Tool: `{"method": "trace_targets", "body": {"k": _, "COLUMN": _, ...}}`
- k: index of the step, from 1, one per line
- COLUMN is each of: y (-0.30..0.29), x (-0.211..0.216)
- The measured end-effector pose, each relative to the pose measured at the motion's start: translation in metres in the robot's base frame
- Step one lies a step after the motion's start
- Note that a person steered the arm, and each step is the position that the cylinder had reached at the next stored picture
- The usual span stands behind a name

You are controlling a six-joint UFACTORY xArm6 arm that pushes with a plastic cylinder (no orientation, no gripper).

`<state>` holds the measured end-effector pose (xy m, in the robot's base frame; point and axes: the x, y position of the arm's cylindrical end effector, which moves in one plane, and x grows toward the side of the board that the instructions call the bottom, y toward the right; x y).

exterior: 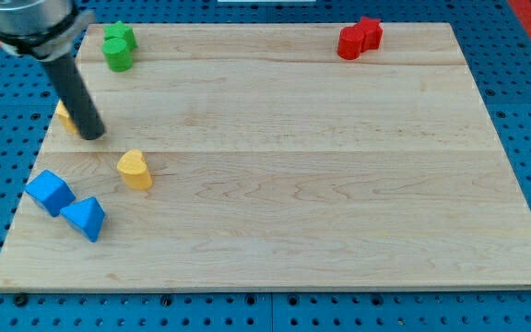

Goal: Slide the yellow heart to the yellow hexagon

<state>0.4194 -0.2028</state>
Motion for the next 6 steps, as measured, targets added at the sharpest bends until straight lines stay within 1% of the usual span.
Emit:
{"method": "trace_targets", "body": {"k": 1, "y": 0.073, "x": 0.025}}
{"method": "trace_targets", "body": {"k": 2, "y": 0.089, "x": 0.076}}
{"method": "trace_targets", "body": {"k": 3, "y": 0.044, "x": 0.078}}
{"method": "trace_targets", "body": {"k": 4, "y": 0.015, "x": 0.077}}
{"method": "trace_targets", "body": {"k": 5, "y": 0.011, "x": 0.076}}
{"method": "trace_targets", "body": {"k": 6, "y": 0.016, "x": 0.022}}
